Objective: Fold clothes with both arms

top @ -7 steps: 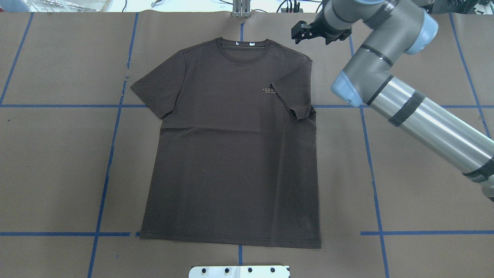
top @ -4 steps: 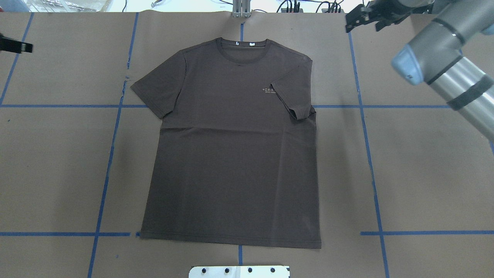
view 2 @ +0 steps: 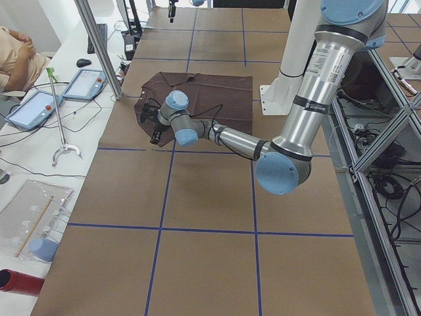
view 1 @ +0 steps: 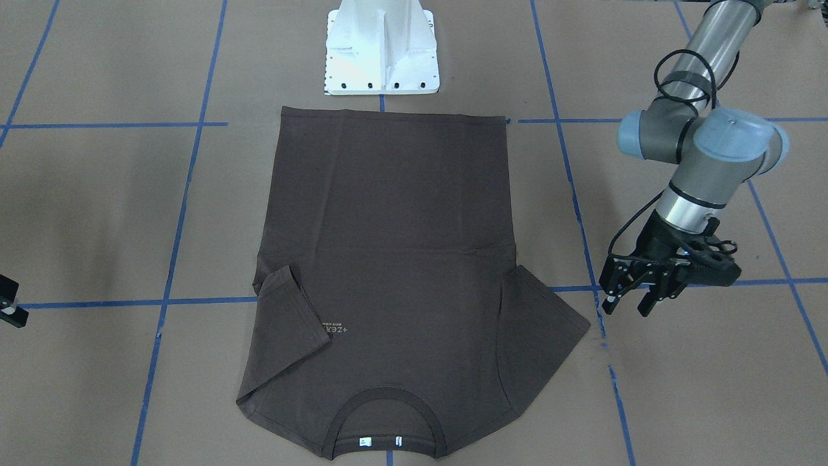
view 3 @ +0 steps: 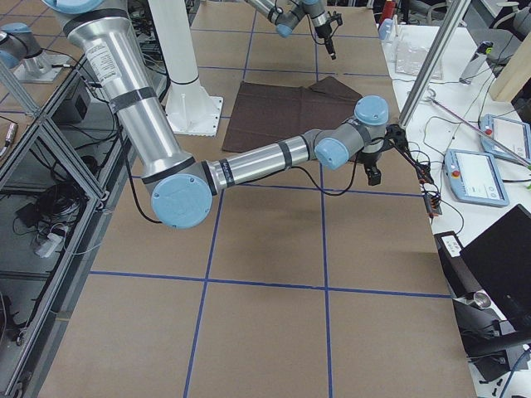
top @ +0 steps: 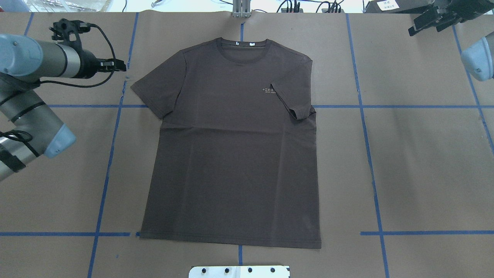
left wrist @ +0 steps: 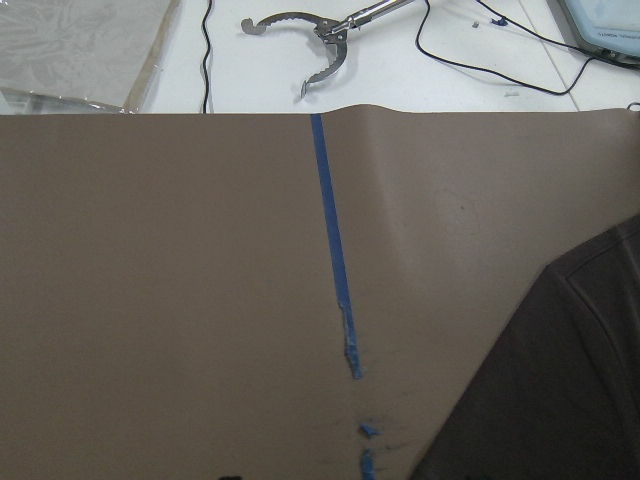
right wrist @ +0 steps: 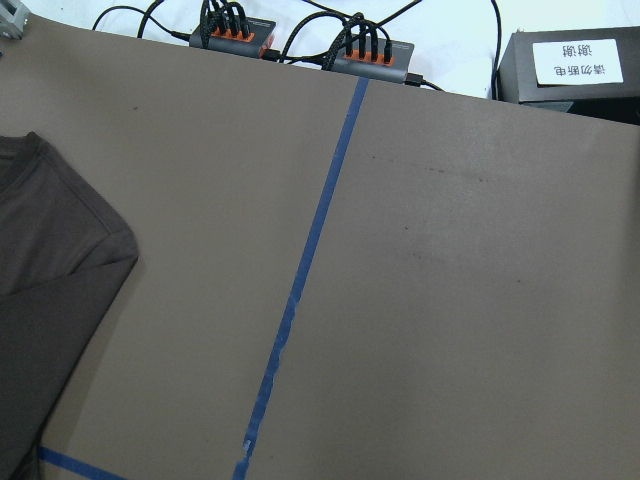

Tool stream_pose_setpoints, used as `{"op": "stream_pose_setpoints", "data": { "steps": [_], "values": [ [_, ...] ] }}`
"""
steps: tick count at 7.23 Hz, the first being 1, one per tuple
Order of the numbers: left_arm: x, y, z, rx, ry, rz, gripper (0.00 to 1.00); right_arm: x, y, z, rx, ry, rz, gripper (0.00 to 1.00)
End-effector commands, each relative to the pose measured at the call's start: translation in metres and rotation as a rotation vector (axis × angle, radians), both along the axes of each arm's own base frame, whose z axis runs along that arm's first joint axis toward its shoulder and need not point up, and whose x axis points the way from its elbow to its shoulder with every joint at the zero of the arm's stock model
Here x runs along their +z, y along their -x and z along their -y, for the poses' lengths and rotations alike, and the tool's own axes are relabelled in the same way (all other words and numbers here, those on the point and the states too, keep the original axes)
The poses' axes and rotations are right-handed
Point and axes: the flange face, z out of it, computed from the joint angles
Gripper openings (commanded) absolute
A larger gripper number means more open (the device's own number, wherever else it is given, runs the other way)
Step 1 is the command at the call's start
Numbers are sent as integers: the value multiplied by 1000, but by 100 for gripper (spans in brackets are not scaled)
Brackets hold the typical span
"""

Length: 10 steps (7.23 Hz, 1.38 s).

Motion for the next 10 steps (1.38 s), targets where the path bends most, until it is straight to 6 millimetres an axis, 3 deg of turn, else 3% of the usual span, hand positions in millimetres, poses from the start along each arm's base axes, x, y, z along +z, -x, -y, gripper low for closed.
{"op": "stream_pose_setpoints", "data": {
  "steps": [1, 2, 5, 10],
  "values": [
    [16, -30, -1, -11, 5, -9, 61, 6, -2, -2, 4, 6, -7, 100],
    [27, -34, 2, -10, 21, 5, 61, 6, -2, -2, 5, 4, -7, 100],
    [28, -63, 3, -15, 12, 35, 61, 6, -2, -2, 5, 4, -7, 100],
    [31, -70, -1, -5, 11, 45, 60, 10, -3, -3, 6, 9, -10, 100]
  ]
}}
